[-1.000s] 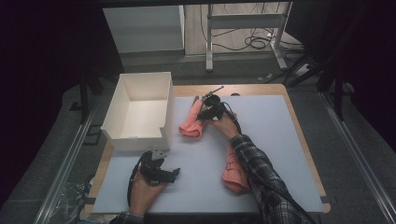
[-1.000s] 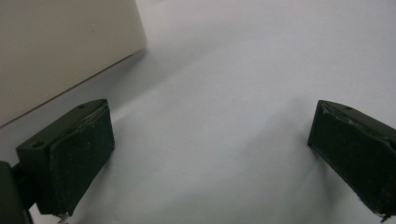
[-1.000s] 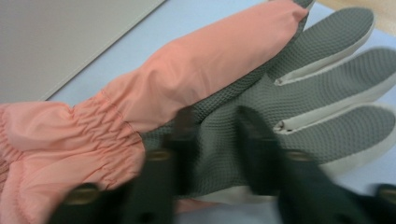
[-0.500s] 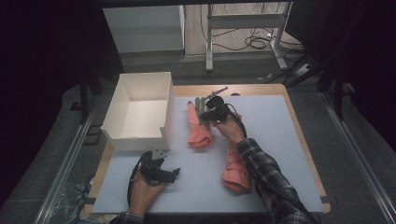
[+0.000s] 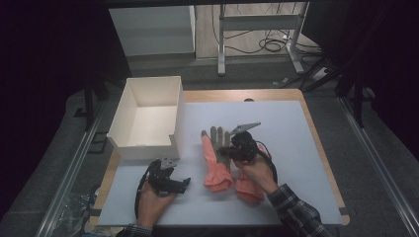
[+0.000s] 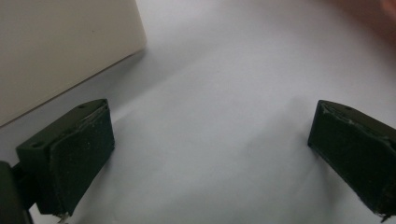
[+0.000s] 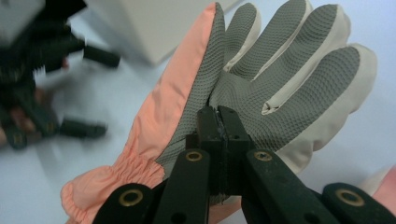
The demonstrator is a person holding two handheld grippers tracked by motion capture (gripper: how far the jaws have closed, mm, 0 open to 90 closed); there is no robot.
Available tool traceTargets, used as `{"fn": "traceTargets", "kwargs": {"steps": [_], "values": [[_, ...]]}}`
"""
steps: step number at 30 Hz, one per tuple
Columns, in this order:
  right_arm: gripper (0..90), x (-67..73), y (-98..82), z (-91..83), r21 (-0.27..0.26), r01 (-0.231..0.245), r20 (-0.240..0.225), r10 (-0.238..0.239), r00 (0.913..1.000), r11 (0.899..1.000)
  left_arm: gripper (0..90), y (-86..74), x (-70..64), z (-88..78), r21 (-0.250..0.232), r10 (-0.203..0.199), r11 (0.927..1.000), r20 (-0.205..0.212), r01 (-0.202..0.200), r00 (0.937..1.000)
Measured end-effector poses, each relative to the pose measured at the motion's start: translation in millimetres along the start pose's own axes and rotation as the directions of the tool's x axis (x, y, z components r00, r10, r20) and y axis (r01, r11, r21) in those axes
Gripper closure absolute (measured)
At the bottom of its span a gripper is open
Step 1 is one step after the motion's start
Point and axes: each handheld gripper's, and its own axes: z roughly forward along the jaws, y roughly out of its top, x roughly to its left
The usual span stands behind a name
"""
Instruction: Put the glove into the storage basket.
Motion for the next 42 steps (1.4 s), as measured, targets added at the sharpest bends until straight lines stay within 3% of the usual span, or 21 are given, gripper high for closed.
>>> {"fn": "traceTargets", "kwargs": {"steps": [3, 5, 6, 8, 11, 12, 15, 19, 21, 22, 25, 26, 31, 35, 38, 42], "values": [[87.7, 1.5, -15.7, 8.6, 0.016, 0.015, 0.023, -0.015, 0.9996, 1.000, 0.4, 0.1, 0.4, -0.2, 0.004, 0.004, 1.0000, 0.001, -0.004, 1.0000], [78.4, -3.9, -18.7, 10.0, 0.025, 0.034, 0.010, -0.034, 0.9994, 0.999, 0.4, -0.1, -0.1, -0.3, 0.004, -0.001, 1.0000, 0.001, 0.001, 1.0000], [71.6, -7.3, -18.6, 5.9, 0.009, 0.036, 0.003, -0.036, 0.9993, 0.999, 0.4, 0.0, 0.1, -0.2, 0.003, 0.002, 1.0000, 0.001, -0.002, 1.0000], [66.1, -12.4, -17.2, -6.7, -0.017, 0.050, 0.002, -0.050, 0.9988, 0.999, 0.4, -0.1, -0.2, 0.2, -0.002, -0.004, 1.0000, 0.001, 0.004, 1.0000], [64.9, -22.6, -20.4, -38.5, -0.029, 0.079, 0.046, -0.078, 0.9959, 0.996, 0.4, 0.1, 0.0, -0.1, 0.002, 0.000, 1.0000, -0.001, 0.000, 1.0000], [64.9, -22.6, -20.4, -38.5, -0.029, 0.079, 0.046, -0.078, 0.9959, 0.996, 0.4, 0.1, 0.0, -0.1, 0.002, 0.000, 1.0000, -0.001, 0.000, 1.0000], [59.1, -33.6, -34.7, -59.7, -0.003, 0.089, 0.074, -0.088, 0.9933, 0.996, 0.4, 0.1, 0.4, -0.3, 0.005, 0.005, 1.0000, 0.000, -0.005, 1.0000], [49.3, -39.5, -60.4, -65.4, 0.026, 0.108, 0.076, -0.110, 0.9910, 0.994, 0.3, 0.0, 0.0, -0.2, 0.004, -0.002, 1.0000, 0.000, 0.002, 1.0000], [52.5, -40.3, -68.1, -58.8, 0.059, 0.126, 0.084, -0.130, 0.9879, 0.990, 0.3, 0.0, 0.0, -0.2, 0.005, -0.001, 1.0000, 0.000, 0.001, 1.0000], [60.0, -41.0, -71.5, -53.9, 0.083, 0.130, 0.091, -0.137, 0.9864, 0.988, 0.3, 0.0, 0.0, -0.2, 0.005, -0.001, 1.0000, 0.000, 0.001, 1.0000], [83.2, -45.1, -79.3, -47.3, 0.056, 0.095, 0.057, -0.098, 0.9935, 0.994, 0.3, -0.1, 0.0, -0.2, 0.004, -0.002, 1.0000, 0.000, 0.002, 1.0000], [85.6, -45.8, -80.0, -48.0, 0.050, 0.082, 0.052, -0.085, 0.9951, 0.995, 0.3, -0.1, 0.0, -0.2, 0.004, -0.002, 1.0000, 0.000, 0.002, 1.0000], [87.6, -45.6, -77.4, -61.8, 0.024, 0.067, 0.064, -0.068, 0.9956, 0.997, 0.3, 0.0, 0.2, -0.2, 0.004, 0.002, 1.0000, 0.000, -0.002, 1.0000], [87.6, -43.7, -67.9, -76.3, -0.002, 0.056, 0.044, -0.056, 0.9975, 0.998, 0.3, 0.0, 0.0, -0.2, 0.004, -0.002, 1.0000, 0.000, 0.002, 1.0000], [87.3, -33.5, -45.6, -90.6, -0.028, 0.072, 0.024, -0.071, 0.9972, 0.997, 0.3, 0.0, -0.1, 0.1, 0.000, -0.004, 1.0000, 0.000, 0.004, 1.0000], [87.2, -19.7, -23.0, -88.9, -0.042, 0.096, -0.003, -0.096, 0.9954, 0.994, 0.3, 0.0, -0.1, -0.1, 0.001, -0.004, 1.0000, 0.000, 0.004, 1.0000]]}}
